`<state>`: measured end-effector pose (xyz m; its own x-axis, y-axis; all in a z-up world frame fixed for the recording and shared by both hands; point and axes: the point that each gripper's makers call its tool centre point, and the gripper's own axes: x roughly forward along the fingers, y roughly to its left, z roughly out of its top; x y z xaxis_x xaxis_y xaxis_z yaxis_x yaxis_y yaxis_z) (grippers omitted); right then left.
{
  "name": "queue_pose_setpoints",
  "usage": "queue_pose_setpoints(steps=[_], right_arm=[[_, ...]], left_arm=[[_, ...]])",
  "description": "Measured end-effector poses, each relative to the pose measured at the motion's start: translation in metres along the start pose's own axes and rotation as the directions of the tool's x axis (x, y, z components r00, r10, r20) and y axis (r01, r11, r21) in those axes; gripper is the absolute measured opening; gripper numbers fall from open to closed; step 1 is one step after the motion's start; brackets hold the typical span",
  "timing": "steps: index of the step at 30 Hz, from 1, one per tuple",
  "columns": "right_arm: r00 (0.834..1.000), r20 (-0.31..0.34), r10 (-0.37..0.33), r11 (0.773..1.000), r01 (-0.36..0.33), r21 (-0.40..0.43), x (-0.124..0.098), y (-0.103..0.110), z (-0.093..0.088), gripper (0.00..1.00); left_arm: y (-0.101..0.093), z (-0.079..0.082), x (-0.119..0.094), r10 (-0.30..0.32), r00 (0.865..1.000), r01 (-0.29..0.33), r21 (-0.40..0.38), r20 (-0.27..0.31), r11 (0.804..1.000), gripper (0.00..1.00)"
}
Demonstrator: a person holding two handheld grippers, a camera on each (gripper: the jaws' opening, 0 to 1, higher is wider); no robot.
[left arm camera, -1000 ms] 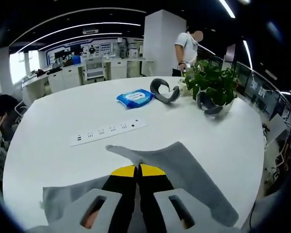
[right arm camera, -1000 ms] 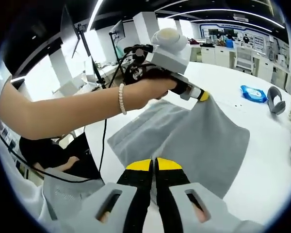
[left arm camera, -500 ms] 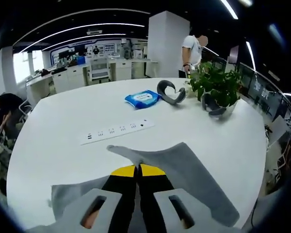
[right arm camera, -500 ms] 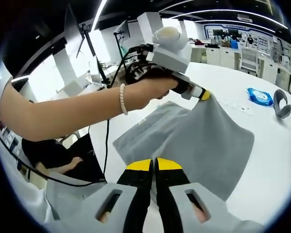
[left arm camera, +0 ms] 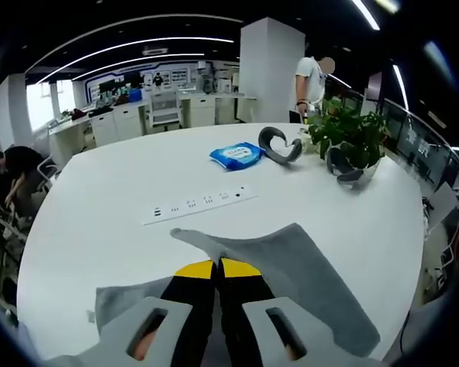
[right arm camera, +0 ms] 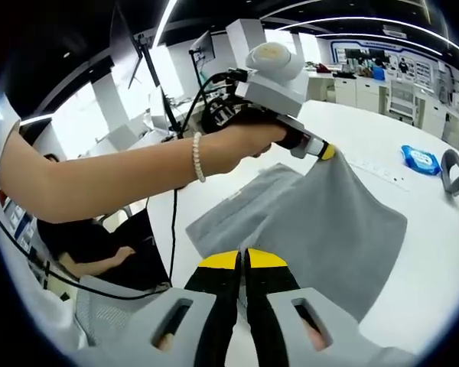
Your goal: Fold the towel on the table until its edges align and the towel forms a compact rectangular stack.
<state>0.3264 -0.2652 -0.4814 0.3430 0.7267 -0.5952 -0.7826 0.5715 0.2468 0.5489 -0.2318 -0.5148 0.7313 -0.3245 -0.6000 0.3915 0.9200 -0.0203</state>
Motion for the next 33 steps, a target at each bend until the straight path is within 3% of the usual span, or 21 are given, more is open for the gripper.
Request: queue_pose_setpoints(steps=[33], right_arm=[[0.995,0.0,0.103,0.992,-0.103,-0.068,0.04,0.044,0.025,0.0]], left_arm=[[0.055,-0.012,-0.031,0.078,0.997,-0.078,0.0,0.004,0.997,0.01]])
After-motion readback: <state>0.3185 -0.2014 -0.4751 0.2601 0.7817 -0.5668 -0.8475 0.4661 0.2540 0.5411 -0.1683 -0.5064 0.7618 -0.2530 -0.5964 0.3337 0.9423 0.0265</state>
